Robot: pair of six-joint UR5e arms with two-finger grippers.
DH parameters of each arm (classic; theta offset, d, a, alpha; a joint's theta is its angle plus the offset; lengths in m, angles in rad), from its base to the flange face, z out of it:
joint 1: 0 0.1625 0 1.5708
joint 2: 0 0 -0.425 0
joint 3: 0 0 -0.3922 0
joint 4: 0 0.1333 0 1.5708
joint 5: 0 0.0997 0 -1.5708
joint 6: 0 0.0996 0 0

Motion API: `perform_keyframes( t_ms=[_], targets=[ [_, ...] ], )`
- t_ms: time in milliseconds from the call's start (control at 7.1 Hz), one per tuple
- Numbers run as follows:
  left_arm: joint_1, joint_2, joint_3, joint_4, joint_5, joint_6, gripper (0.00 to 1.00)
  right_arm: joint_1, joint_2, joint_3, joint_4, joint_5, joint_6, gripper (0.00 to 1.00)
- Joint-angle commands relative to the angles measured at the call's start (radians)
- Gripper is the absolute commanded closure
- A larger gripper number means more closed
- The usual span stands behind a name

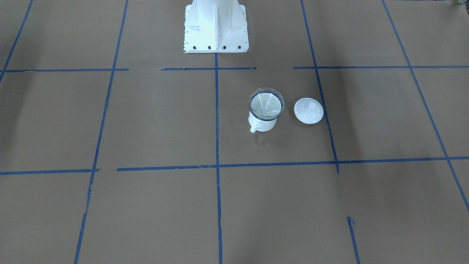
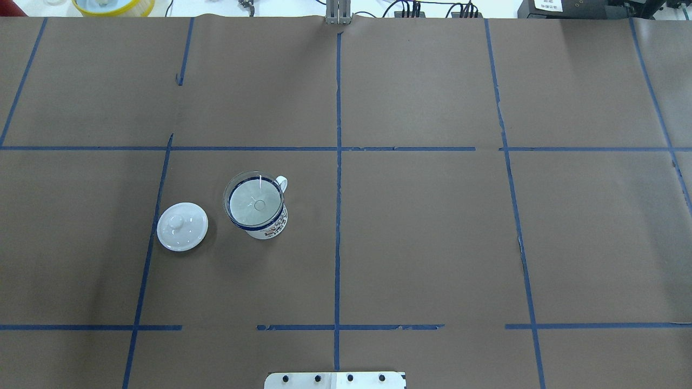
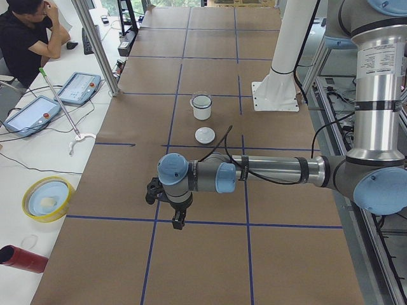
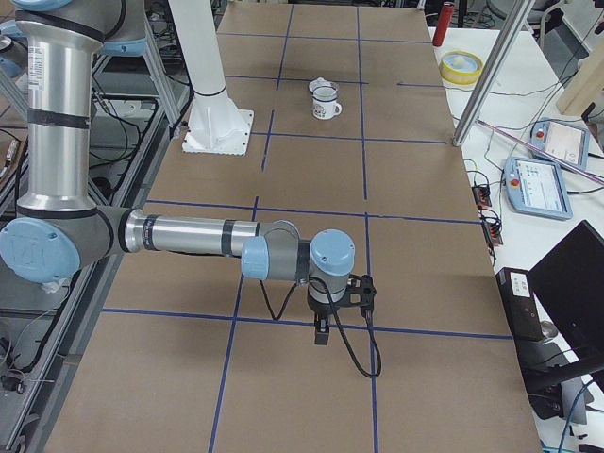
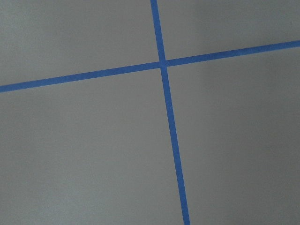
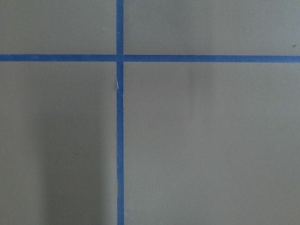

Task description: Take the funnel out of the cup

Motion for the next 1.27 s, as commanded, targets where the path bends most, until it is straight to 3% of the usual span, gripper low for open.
perform_keyframes(
  t_ms=[0, 423, 564, 845, 1127],
  targets=[
    [-0.002, -0.003, -0.004, 0.000, 0.005, 0.000, 0.00, 0.000, 0.000, -0.001, 0.000, 0.000, 0.000, 0.00],
    [-0.001, -0.020, -0.013, 0.001, 0.009, -0.018, 0.00, 0.000, 0.000, -0.001, 0.000, 0.000, 0.000, 0.00],
    [-0.001, -0.040, -0.062, 0.004, 0.058, -0.070, 0.00, 0.000, 0.000, 0.001, 0.000, 0.000, 0.000, 0.00],
    [0.004, -0.020, -0.317, 0.030, 0.074, -0.298, 0.00, 0.000, 0.000, -0.001, 0.000, 0.000, 0.000, 0.00],
    [0.068, -0.022, -0.392, 0.030, 0.069, -0.339, 0.00, 0.000, 0.000, -0.001, 0.000, 0.000, 0.000, 0.00]
  ],
)
